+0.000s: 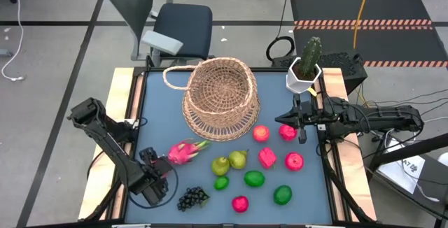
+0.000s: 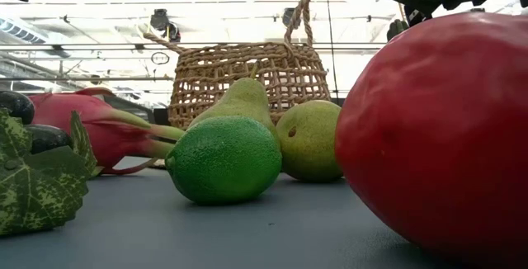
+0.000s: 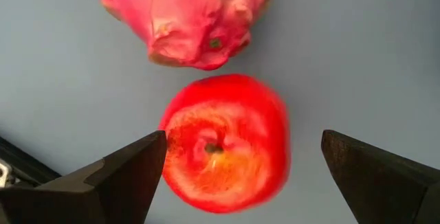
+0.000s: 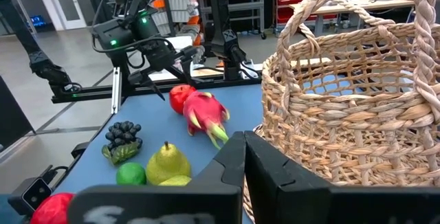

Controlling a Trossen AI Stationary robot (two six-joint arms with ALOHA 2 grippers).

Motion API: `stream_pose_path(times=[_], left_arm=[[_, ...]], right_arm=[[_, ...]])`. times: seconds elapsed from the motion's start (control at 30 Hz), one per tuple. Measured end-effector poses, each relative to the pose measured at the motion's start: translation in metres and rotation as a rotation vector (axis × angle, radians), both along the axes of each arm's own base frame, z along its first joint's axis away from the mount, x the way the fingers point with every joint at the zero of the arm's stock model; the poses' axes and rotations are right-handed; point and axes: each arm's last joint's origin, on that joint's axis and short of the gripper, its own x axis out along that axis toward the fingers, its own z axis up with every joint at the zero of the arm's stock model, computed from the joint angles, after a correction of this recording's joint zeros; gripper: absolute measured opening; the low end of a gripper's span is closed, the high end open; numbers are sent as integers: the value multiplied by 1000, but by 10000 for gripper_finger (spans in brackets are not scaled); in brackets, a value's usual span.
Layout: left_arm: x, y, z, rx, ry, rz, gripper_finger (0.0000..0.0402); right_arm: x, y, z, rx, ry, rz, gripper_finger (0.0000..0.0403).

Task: Build produce basket
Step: Put the apple into the basket

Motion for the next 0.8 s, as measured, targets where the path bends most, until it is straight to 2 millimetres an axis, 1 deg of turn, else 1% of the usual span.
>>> stream_pose_path(times=[0.3, 0.47, 0.6, 0.7, 0.8], left_arm=[[-3, 3, 3, 18, 13, 6, 389], [-7, 9, 11, 26, -30, 95, 389], [-9, 8, 12, 35, -58, 143, 389], [-10, 6, 12, 38, -68, 120, 389], [-13, 5, 12, 63, -41, 21, 388]], right_arm=[[0, 0, 0, 0, 0, 1, 0], [0, 0, 0, 0, 0, 1, 0], [0, 0, 0, 0, 0, 1, 0], [0, 0, 0, 0, 1, 2, 0], [0, 0, 0, 0, 2, 2, 0]])
